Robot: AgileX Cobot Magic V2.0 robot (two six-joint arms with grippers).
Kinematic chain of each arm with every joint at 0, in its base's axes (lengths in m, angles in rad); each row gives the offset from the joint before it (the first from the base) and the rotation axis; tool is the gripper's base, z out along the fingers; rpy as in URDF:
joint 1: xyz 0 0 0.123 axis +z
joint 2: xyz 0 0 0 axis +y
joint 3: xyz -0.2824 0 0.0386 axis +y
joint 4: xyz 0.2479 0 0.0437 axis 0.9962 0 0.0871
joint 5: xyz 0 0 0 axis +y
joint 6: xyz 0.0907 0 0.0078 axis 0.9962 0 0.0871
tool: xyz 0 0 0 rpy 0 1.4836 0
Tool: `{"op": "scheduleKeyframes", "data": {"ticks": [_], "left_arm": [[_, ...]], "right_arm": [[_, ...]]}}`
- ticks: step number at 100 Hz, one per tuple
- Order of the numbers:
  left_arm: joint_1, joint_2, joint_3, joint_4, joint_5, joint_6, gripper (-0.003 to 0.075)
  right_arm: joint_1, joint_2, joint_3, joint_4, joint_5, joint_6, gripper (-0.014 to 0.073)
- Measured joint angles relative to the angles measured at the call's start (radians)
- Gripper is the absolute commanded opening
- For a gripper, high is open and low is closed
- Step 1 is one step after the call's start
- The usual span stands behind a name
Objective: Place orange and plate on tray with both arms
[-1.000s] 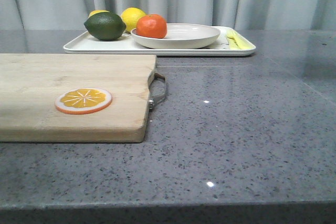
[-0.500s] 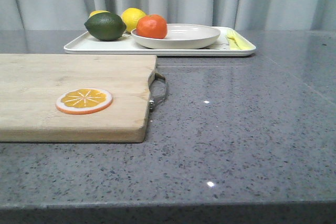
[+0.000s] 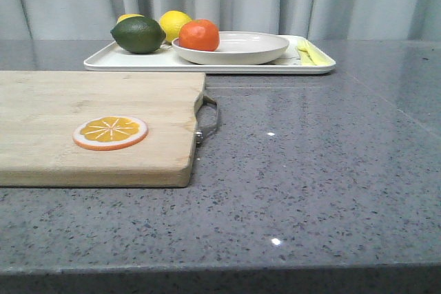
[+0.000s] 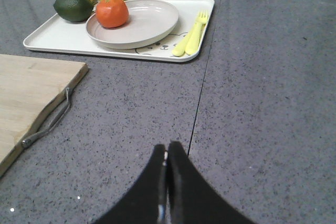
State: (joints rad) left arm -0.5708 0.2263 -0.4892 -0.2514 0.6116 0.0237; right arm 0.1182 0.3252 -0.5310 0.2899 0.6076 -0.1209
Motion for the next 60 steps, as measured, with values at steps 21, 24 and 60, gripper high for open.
{"op": "scheduleKeyframes", "data": {"ticks": [21, 24, 60], "left_arm": [[0.0, -0.072, 0.042, 0.002, 0.003, -0.002, -0.0019], [0.0, -0.076, 0.045, 0.002, 0.006, -0.002, -0.0019], [0.0, -0.08, 0.051, 0.002, 0.007, -0.005, -0.0019]], "right_arm": [[0.0, -0.116, 0.089, 0.0, -0.009, 0.0, -0.0066], [0.0, -0.126, 0.091, 0.0, -0.009, 0.0, -0.0066], [0.0, -0.14, 0.096, 0.0, -0.014, 0.0, -0.0066]]}}
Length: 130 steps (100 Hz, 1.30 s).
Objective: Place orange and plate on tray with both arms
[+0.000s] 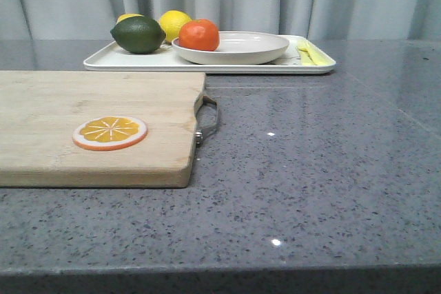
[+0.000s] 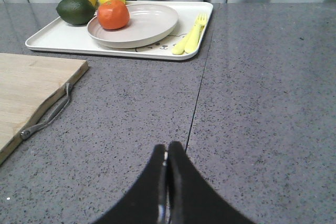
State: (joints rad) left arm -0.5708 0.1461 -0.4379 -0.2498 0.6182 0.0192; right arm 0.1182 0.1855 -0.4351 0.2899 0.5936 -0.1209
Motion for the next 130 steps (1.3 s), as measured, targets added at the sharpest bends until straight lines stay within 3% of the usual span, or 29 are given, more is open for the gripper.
{"op": "scheduleKeyframes", "data": {"ticks": [55, 75, 106, 130], "left_arm": [[0.0, 0.0, 0.0, 0.005, 0.0, 0.0, -0.0019], [0.014, 0.0, 0.035, 0.135, -0.075, 0.0, -0.0019], [0.266, 0.0, 0.207, 0.166, -0.451, 0.0, -0.0019], [0.439, -0.064, 0.336, 0.142, -0.523, 0.018, -0.0019]], "right_arm": [[0.0, 0.0, 0.0, 0.0, 0.0, 0.0, -0.0066], [0.0, 0.0, 0.0, 0.0, 0.0, 0.0, -0.0066], [0.0, -0.001, 0.0, 0.0, 0.0, 0.0, -0.0066], [0.0, -0.001, 0.0, 0.0, 0.0, 0.0, -0.0066]]}}
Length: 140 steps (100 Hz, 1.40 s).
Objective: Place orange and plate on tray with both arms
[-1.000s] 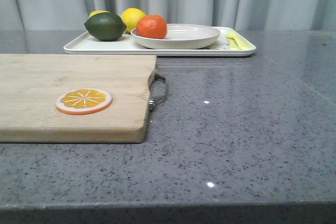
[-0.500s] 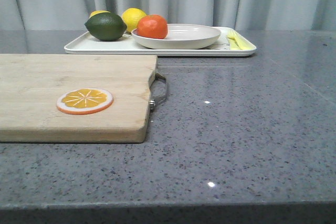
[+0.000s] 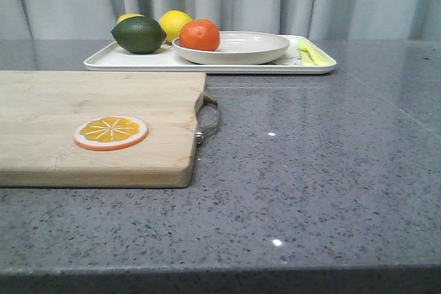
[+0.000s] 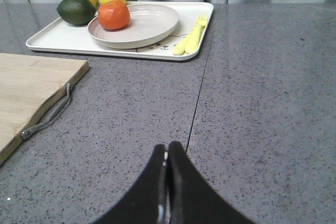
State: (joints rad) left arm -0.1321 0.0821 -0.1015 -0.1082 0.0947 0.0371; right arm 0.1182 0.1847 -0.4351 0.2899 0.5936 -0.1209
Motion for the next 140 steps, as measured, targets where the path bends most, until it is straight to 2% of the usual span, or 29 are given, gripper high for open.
{"op": "scheduleKeyframes", "data": {"ticks": [22, 34, 140], "left_arm": [[0.102, -0.086, 0.1, -0.006, -0.014, 0.007, -0.0019], [0.133, -0.086, 0.101, -0.007, -0.027, 0.007, -0.0018], [0.139, -0.086, 0.102, -0.009, -0.033, 0.008, -0.0019]], "right_arm": [[0.0, 0.0, 0.0, 0.0, 0.0, 0.0, -0.0066], [0.0, 0.0, 0.0, 0.0, 0.0, 0.0, -0.0066], [0.0, 0.0, 0.0, 0.0, 0.0, 0.0, -0.0066]]}}
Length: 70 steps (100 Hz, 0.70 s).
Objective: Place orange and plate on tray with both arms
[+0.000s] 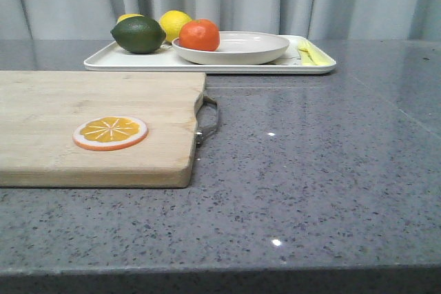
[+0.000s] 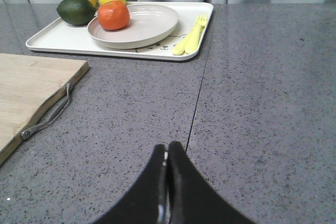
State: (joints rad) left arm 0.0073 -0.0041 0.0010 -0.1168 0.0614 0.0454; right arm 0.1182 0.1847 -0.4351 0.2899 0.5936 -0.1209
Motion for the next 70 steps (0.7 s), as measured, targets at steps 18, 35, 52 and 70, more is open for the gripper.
{"op": "scheduleKeyframes", "data": {"ticks": [18, 35, 52, 70], "left_arm": [[0.0, 0.0, 0.0, 0.0, 0.0, 0.0, -0.0019], [0.0, 0.0, 0.0, 0.0, -0.002, 0.0, -0.0019], [0.0, 0.0, 0.0, 0.0, -0.002, 0.0, -0.0019], [0.0, 0.0, 0.0, 0.0, -0.002, 0.0, -0.0019]], "right_arm": [[0.0, 0.0, 0.0, 0.002, 0.0, 0.0, -0.0066], [0.0, 0.0, 0.004, 0.002, -0.001, 0.0, -0.0066], [0.0, 0.0, 0.036, 0.0, -0.006, 0.0, -0.0066], [0.0, 0.0, 0.098, -0.005, -0.042, 0.0, -0.0066]]}}
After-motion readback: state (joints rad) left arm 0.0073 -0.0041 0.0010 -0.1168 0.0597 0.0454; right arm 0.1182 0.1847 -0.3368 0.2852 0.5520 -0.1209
